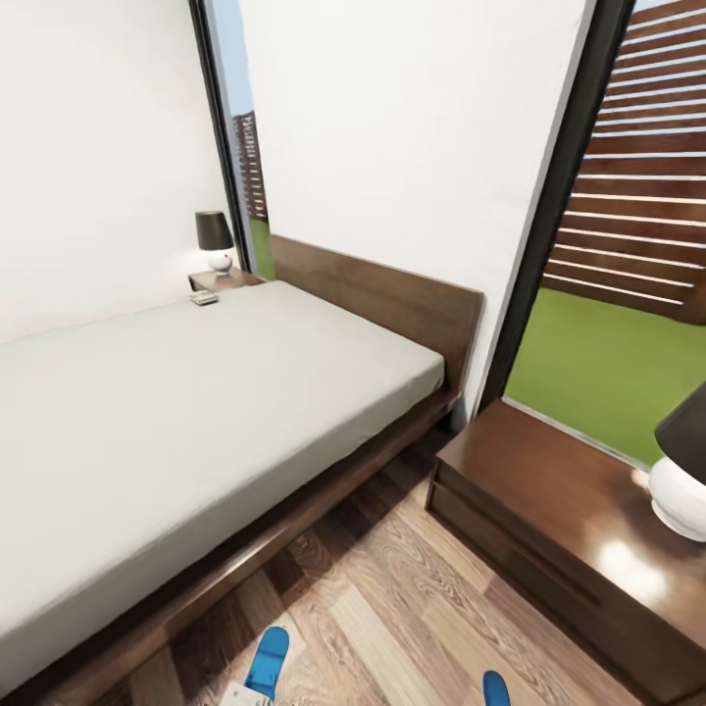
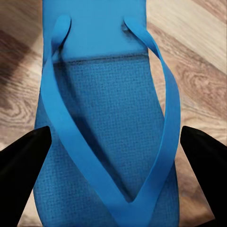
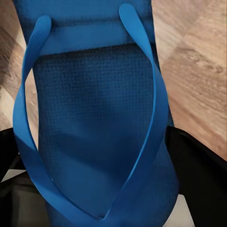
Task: In the bedroom, move the book from the bed onto either nightstand, and place the two sandals side by side next to the bed.
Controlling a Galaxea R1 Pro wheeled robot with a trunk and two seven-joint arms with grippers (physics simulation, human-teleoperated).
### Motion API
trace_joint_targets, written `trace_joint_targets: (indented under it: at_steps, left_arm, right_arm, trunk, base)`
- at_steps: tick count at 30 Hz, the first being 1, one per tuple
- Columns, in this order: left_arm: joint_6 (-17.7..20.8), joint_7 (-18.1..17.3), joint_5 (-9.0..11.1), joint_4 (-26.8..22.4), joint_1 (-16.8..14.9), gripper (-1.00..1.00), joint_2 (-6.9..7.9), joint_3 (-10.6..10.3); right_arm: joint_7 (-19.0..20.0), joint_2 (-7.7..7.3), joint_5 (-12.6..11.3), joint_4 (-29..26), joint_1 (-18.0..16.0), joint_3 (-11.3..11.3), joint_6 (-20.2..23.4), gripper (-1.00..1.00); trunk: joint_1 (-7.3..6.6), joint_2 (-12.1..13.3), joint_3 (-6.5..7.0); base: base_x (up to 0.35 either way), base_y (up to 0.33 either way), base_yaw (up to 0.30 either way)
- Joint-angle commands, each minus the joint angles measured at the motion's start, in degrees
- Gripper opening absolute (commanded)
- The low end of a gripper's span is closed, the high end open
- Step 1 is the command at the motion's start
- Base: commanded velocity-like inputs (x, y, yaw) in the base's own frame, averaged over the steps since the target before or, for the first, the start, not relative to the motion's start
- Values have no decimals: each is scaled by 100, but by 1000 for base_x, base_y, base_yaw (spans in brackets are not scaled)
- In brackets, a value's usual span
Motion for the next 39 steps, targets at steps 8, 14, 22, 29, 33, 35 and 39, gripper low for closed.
trace_joint_targets:
  at_steps: [8,14,22,29,33,35,39]
  left_arm:
    - [-19,-11,33,6,-5,-100,6,-35]
    - [-19,-11,33,6,-5,-100,5,-35]
    - [-19,-11,33,6,-5,-100,3,-35]
    - [-19,-11,33,6,-5,-100,4,-35]
    - [-19,-11,33,6,-5,-100,2,-35]
    - [-19,-11,33,6,-5,-100,1,-35]
    - [-19,-11,33,6,-5,-100,1,-35]
  right_arm:
    - [16,-4,-61,-2,-3,31,37,-100]
    - [16,-4,-62,0,3,31,37,-100]
    - [16,-4,-62,-2,3,31,37,-100]
    - [16,-4,-62,1,3,31,37,-100]
    - [16,-4,-62,-5,3,31,37,-100]
    - [16,-4,-61,-4,1,31,37,-100]
    - [16,-4,-62,-5,1,31,37,-100]
  trunk:
    - [-1,-2,-5]
    - [-1,-2,-5]
    - [-1,-2,-5]
    - [-1,-2,-5]
    - [-1,-2,-5]
    - [-1,-2,-5]
    - [-1,-2,-5]
  base:
    - [0,0,275]
    - [0,0,275]
    - [0,0,275]
    - [0,0,275]
    - [0,0,275]
    - [0,0,275]
    - [0,0,275]
